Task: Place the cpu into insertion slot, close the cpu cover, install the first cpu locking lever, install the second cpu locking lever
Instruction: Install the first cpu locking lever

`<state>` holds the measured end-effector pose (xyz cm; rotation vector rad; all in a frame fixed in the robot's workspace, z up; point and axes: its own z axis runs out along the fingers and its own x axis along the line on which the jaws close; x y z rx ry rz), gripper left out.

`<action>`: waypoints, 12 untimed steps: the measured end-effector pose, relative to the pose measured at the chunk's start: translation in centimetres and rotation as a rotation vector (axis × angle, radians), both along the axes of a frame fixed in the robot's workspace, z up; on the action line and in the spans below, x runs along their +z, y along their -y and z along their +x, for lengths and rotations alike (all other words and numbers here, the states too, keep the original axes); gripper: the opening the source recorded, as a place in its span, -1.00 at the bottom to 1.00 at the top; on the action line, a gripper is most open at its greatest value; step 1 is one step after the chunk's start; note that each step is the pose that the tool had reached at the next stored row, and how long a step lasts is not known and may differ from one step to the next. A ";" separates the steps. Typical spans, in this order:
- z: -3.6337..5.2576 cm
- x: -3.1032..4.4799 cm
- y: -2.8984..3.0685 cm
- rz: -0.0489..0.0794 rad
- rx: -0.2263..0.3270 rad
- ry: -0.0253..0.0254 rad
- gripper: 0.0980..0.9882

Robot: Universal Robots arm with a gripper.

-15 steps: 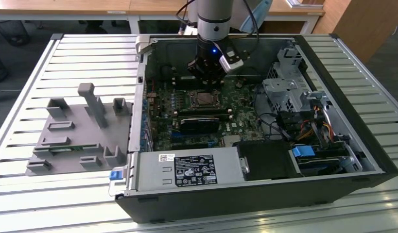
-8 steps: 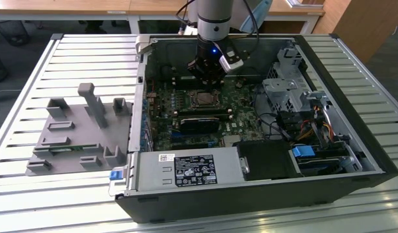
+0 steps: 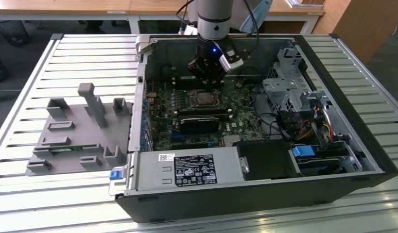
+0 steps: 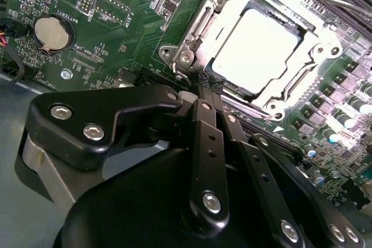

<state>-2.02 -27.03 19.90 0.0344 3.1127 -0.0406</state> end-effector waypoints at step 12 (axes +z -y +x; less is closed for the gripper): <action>-0.01 -0.25 -0.02 -0.003 0.000 -0.0007 -0.98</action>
